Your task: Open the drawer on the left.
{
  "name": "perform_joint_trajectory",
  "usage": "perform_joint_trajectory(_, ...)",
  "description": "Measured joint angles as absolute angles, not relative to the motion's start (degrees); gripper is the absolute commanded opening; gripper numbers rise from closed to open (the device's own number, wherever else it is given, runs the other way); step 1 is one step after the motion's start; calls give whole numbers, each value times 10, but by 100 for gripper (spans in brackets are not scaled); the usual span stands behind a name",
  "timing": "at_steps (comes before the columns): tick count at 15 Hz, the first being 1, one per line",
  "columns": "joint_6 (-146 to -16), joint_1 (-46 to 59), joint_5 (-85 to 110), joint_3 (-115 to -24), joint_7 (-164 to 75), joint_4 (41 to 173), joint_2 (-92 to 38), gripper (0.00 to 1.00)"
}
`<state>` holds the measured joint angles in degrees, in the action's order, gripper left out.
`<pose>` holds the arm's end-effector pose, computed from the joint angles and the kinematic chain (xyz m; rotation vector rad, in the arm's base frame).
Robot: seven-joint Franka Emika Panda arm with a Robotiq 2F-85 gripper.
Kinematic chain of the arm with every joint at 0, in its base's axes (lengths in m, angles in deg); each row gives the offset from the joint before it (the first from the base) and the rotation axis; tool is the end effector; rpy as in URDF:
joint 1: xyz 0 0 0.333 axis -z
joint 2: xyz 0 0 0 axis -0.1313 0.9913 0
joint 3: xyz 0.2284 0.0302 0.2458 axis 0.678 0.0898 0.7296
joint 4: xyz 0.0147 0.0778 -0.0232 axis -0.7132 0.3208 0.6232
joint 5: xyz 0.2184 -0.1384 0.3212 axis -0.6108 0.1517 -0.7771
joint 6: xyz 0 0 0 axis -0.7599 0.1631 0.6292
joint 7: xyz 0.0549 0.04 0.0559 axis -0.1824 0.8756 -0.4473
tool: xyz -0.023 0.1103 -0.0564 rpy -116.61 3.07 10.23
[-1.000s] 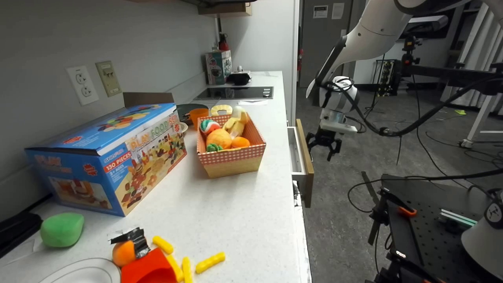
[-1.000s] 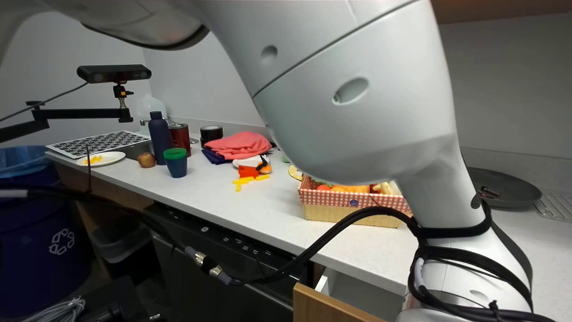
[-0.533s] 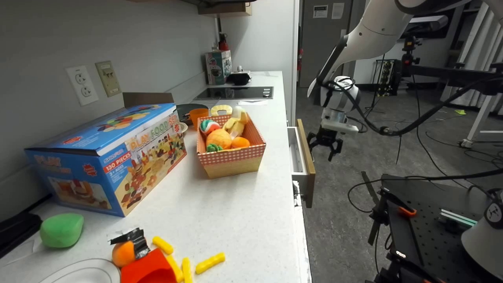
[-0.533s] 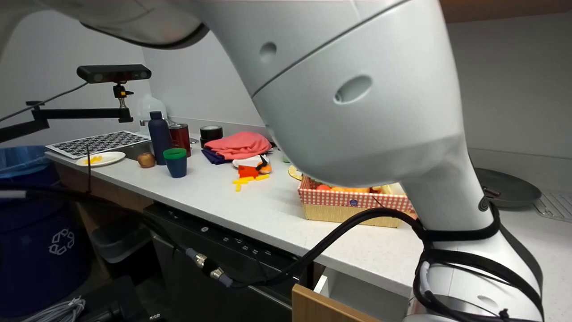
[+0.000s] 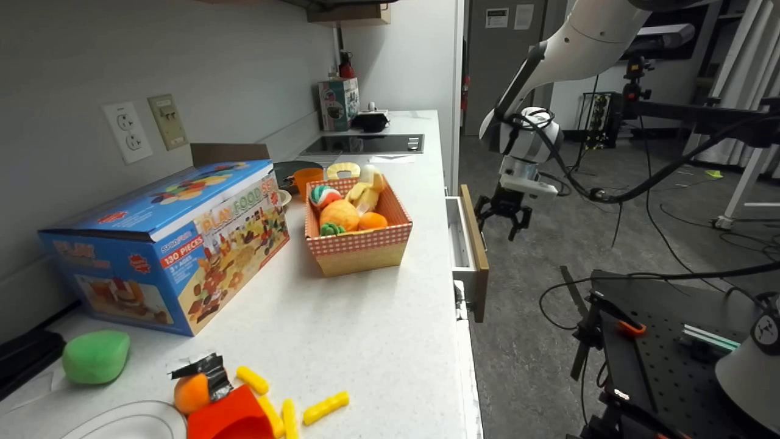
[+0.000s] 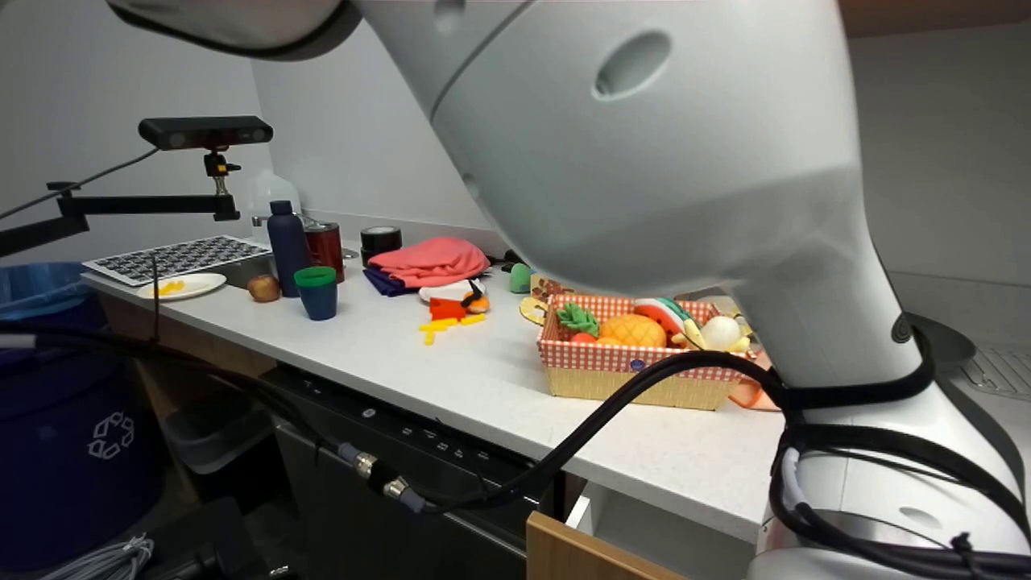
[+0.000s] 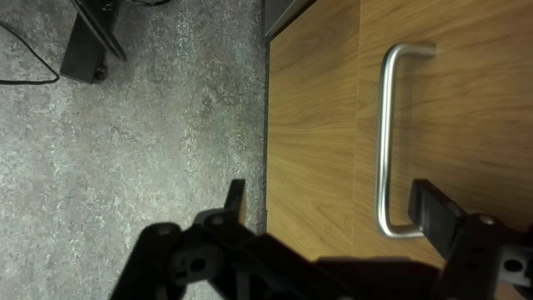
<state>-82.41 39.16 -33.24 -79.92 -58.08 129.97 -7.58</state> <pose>0.4216 -0.4180 0.1137 -2.2933 1.5821 0.0424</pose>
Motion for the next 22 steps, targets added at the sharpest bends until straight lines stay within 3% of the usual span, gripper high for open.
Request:
perform_joint_trajectory(5, -885, 390, -334, -795, -600, 1326, -86, 100)
perform_joint_trajectory(12, -1022, 388, -331, -787, -713, 1467, -178, 100)
perform_joint_trajectory(17, -1098, 365, -231, -796, -736, 1546, -215, 100)
perform_joint_trajectory(22, -1109, 356, -223, -802, -740, 1555, -215, 100)
